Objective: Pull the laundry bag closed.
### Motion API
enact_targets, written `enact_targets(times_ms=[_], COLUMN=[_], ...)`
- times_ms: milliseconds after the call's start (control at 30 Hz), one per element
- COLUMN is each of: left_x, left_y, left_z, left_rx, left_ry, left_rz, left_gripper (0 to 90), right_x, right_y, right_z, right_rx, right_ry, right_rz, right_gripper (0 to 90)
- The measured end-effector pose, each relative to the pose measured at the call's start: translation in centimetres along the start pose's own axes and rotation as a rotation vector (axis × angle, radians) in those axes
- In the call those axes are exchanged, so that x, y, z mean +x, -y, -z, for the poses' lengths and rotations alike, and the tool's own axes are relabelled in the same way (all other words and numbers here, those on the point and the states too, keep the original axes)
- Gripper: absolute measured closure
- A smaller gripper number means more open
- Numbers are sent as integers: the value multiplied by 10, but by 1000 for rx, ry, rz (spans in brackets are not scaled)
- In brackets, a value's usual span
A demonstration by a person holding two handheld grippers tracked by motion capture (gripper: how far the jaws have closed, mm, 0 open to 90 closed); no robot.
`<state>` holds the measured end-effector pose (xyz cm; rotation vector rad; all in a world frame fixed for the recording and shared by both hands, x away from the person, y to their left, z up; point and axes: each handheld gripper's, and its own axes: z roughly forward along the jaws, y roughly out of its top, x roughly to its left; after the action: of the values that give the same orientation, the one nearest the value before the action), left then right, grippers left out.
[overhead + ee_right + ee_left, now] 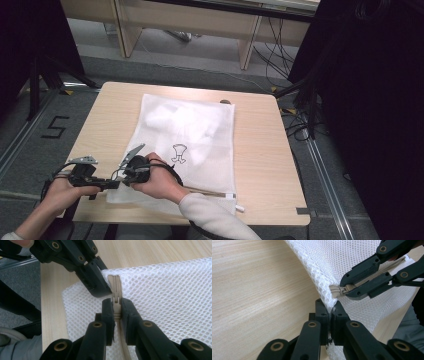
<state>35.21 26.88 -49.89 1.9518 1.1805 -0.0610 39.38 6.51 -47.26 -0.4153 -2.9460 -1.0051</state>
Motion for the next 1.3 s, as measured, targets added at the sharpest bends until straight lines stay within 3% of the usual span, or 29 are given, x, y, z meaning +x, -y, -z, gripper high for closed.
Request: enact_targets(times_ms=[633, 733, 867, 1067, 1300], left_x=[-1, -3, -2, -2, -2], left_y=[0, 0, 0, 0, 0], left_z=[1, -1, 0, -1, -1], left_rx=[-7, -29, -6, -1, -4], left_ry=[-5, -10, -3, -3, -7], left_rz=[-6, -1, -7, -7, -9], left_gripper=[857, 857, 857, 857, 857], right_x=[-2, -3, -3, -1, -2], right_y=[12, 13, 13, 16, 17], right_z=[4, 5, 5, 6, 8], right_rx=[24, 24, 26, 52, 48], right_ry=[-9, -5, -9, -11, -17], right_rz=[-17, -20, -17, -34, -33], right_gripper=[827, 826, 827, 827, 827])
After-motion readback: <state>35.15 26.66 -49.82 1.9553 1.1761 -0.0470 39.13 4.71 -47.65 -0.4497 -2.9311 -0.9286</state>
